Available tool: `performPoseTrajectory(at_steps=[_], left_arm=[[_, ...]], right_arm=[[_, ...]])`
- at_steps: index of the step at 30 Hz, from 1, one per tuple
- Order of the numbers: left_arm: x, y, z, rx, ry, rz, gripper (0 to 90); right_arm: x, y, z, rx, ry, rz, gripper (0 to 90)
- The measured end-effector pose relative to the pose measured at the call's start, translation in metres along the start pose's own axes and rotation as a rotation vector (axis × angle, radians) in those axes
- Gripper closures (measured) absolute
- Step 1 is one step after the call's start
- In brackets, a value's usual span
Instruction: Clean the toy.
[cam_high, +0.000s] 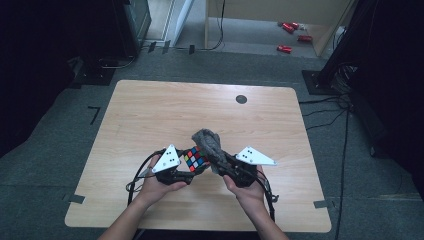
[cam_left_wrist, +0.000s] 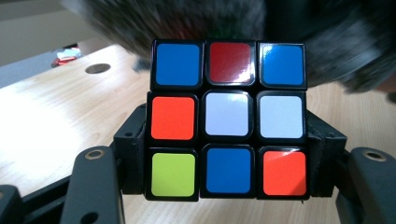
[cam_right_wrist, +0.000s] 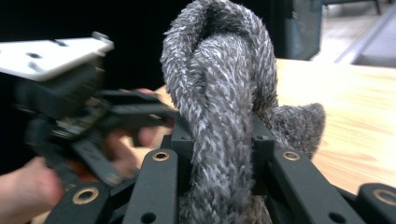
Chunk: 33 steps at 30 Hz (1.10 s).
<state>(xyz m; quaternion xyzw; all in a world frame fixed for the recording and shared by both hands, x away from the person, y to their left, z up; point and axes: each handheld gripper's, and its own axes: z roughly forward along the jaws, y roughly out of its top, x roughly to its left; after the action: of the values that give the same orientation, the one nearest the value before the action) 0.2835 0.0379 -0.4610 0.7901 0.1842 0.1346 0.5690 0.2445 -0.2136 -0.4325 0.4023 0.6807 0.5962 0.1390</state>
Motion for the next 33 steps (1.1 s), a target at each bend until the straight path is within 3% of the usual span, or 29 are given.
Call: performPoseTrajectory(at_steps=[3, 5, 8, 12, 16, 19, 26, 33], left_arm=[[0.009, 0.002, -0.009, -0.052, 0.015, -0.052, 34.5], [0.016, 0.004, -0.017, -0.119, 0.012, -0.112, 34.5], [0.026, 0.005, -0.026, -0.183, -0.009, -0.189, 34.5], [0.03, 0.005, -0.03, -0.203, -0.037, -0.223, 34.5], [0.029, 0.007, -0.03, -0.202, -0.061, -0.223, 34.5], [0.031, 0.006, -0.028, -0.183, -0.068, -0.226, 34.5], [0.029, 0.005, -0.023, -0.157, -0.092, -0.22, 34.5], [0.031, 0.005, -0.025, -0.169, -0.089, -0.233, 34.5]], right_arm=[[-0.01, -0.004, 0.0, -0.004, -0.015, 0.021, 72.3], [-0.015, -0.006, 0.001, -0.009, -0.008, 0.026, 72.3], [-0.016, -0.011, 0.006, -0.007, 0.018, -0.035, 72.2], [-0.008, -0.02, 0.016, 0.011, 0.048, -0.154, 71.4], [0.001, -0.03, 0.025, 0.048, 0.079, -0.265, 70.5], [0.005, -0.033, 0.028, 0.058, 0.07, -0.319, 70.5], [-0.005, -0.023, 0.017, -0.021, 0.018, -0.328, 70.6], [0.009, -0.036, 0.028, 0.044, 0.049, -0.392, 70.3]])
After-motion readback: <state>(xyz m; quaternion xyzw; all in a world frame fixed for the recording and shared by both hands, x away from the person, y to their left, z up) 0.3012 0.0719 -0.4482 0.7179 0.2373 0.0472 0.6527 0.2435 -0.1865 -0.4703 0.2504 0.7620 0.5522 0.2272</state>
